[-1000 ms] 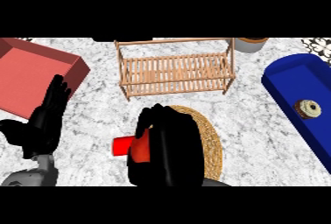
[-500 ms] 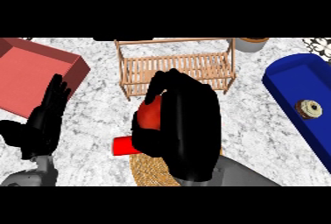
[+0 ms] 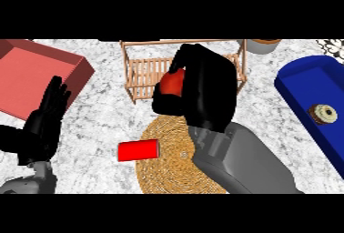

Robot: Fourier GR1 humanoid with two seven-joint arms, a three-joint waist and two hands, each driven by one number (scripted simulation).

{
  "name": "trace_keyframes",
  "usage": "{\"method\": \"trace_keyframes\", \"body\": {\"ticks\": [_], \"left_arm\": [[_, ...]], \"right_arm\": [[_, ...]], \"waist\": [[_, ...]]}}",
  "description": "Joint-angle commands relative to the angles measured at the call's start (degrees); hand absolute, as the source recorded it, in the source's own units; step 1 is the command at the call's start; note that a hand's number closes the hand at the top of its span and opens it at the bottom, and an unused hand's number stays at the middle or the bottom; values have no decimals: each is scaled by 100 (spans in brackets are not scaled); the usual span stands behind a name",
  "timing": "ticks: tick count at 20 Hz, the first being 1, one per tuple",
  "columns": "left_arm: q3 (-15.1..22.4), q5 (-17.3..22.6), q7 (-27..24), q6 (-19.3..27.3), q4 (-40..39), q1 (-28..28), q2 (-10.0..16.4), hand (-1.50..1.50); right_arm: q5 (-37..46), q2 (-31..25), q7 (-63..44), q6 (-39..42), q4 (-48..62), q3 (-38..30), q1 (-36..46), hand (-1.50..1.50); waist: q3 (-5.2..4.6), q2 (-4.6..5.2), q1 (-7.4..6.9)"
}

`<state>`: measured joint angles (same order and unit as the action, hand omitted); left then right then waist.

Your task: Pick the tomato from the placemat and place it in the tiered shelf

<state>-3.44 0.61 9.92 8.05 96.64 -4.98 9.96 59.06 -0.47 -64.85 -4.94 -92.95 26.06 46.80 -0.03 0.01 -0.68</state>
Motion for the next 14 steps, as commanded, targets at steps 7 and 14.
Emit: {"method": "trace_keyframes", "body": {"ticks": [7,14], "left_arm": [[92,-98,6,24,48,52,-145,0],[38,-152,-40,24,-29,-5,-180,0]], "right_arm": [[-173,45,493,-1515,1724,-745,396,150],[-462,46,1252,-2436,3071,-615,556,150]], "waist": [[2,14,-22],[2,14,-26]]}}
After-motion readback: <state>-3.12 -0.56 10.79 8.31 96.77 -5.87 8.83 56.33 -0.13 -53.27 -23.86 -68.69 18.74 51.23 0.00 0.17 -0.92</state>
